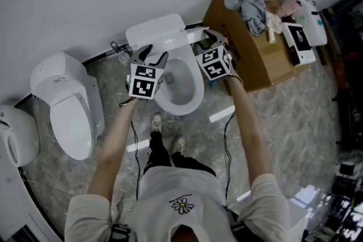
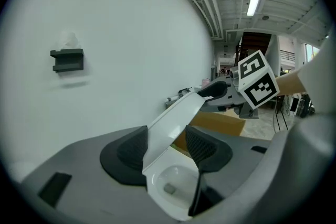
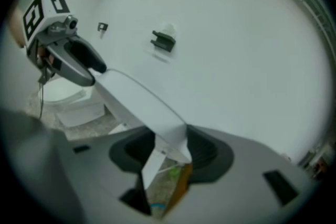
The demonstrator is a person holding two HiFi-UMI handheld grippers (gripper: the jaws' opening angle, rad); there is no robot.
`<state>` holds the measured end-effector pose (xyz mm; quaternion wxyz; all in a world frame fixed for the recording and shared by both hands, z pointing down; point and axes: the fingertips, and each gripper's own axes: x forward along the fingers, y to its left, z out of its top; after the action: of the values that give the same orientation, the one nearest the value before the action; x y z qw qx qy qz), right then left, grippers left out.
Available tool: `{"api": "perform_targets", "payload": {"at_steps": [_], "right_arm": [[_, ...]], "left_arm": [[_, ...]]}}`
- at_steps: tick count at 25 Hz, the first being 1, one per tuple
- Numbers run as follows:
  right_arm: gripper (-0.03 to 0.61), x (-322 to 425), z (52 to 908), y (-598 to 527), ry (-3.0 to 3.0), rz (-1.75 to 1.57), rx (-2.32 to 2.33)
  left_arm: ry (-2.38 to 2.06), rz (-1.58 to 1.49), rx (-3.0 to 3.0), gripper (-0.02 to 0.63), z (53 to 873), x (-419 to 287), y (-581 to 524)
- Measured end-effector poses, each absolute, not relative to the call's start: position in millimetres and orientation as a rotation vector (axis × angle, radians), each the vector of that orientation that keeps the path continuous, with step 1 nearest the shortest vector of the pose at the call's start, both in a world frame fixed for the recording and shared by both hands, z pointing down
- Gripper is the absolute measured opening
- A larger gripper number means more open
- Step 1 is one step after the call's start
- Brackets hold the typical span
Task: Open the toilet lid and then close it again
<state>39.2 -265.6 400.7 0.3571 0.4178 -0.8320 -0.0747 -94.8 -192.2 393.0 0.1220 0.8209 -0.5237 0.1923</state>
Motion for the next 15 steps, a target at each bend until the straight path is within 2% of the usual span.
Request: {"api": "perform_targets", "payload": {"at_steps": [9,15], "right_arm": [[0.216,70,451,-195,-2.063,-0.180,0.946],[0.227,82,478,-164,-2.049,-0.149,0.868]], "left_arm": [[-1.410,0.787,2.432,0.246,449,-60,-124],[-1.365,0.823,2.403,0.245,474,-47,-96]]}}
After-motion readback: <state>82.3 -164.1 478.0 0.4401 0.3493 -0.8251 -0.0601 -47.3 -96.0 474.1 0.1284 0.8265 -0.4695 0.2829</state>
